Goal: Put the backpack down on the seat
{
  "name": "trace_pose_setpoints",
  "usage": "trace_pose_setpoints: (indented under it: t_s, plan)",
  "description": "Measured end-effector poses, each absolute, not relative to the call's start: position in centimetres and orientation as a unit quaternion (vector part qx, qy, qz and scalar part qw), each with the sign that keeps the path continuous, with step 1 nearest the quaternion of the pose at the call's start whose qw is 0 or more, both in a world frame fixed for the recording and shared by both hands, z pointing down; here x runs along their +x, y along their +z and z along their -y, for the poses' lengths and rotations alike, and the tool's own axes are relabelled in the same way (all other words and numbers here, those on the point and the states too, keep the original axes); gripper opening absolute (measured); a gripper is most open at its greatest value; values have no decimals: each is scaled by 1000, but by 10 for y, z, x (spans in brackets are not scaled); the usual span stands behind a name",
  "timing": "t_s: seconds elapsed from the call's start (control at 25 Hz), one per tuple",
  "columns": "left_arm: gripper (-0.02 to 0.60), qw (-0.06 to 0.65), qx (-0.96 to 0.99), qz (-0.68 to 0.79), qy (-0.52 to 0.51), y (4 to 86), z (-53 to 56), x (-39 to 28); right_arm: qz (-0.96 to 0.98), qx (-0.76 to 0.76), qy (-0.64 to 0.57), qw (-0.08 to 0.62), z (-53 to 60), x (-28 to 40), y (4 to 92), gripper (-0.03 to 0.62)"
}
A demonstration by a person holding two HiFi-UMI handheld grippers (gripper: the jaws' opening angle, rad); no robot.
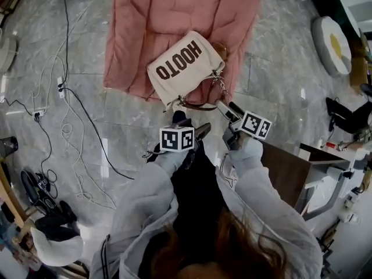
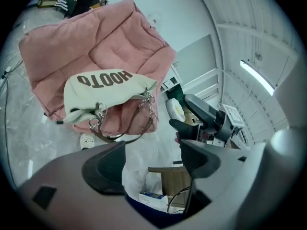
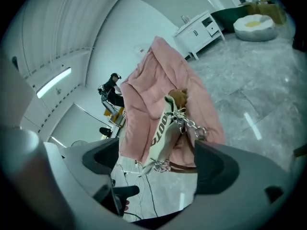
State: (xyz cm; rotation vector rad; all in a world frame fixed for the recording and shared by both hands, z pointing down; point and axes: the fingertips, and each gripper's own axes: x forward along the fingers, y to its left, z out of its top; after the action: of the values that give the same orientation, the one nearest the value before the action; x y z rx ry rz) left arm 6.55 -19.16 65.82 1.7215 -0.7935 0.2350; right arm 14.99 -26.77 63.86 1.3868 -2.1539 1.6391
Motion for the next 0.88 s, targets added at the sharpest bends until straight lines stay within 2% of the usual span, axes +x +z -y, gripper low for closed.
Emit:
trace_pose_setpoints:
  t_s: [0.32, 0.52, 0.88]
  plan:
    - [367, 499, 783, 364, 76, 593, 200, 33, 730, 425, 536, -20, 252, 123, 571, 489]
    - [367, 458, 802, 379, 55, 548, 194, 9, 773, 348, 515, -127, 246, 96, 499, 483]
    - [367, 358, 832, 423, 20, 464, 205, -18, 819, 285, 446, -221, 232, 91, 397, 447]
